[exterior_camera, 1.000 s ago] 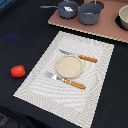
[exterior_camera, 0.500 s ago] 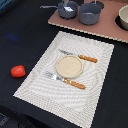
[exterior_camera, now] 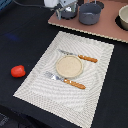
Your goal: Place the pan onto the stove and place the fish and sausage into the pan.
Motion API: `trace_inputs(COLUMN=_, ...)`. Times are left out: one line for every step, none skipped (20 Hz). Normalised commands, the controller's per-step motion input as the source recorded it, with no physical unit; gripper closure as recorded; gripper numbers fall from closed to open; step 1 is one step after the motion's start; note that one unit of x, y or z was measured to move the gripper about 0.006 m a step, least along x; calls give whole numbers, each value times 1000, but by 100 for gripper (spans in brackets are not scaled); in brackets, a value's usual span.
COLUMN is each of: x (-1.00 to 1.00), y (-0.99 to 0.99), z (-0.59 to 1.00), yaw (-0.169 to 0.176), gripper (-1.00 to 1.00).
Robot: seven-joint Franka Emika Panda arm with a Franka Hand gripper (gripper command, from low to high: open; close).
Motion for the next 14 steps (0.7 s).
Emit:
trace_inputs(x=0, y=-1000, z=-94, yaw=0, gripper=-100)
trace_inputs(x=0, y=-1000, z=-174, yaw=0, gripper=-100)
trace_inputs(x=0, y=-1000, z=-214, yaw=0, gripper=-100)
trace_inputs(x=0, y=-1000, z=-223, yaw=0, gripper=-100)
trace_inputs(x=0, y=-1000, z=-249, yaw=0, gripper=-100)
trace_inputs(x=0, y=-1000, z=-274, yaw=7, gripper=-100)
trace_inputs(x=-54, y=-969, z=-286, yaw=19, gripper=-100)
trace_inputs(x=-77, y=-900, z=-286, yaw=42, gripper=-100)
trace_inputs(x=-60, y=-869, z=-303, yaw=56, gripper=-100)
trace_inputs(x=-86, y=-857, z=-343, yaw=60, gripper=-100)
trace_inputs(x=-123, y=-834, z=-331, yaw=66, gripper=-100)
trace_inputs(x=-137, y=-803, z=-266, yaw=81, gripper=-100)
trace_inputs(x=-160, y=-674, z=-77, yaw=131, gripper=-100)
trace_inputs(x=-120, y=-486, z=0, yaw=176, gripper=-100)
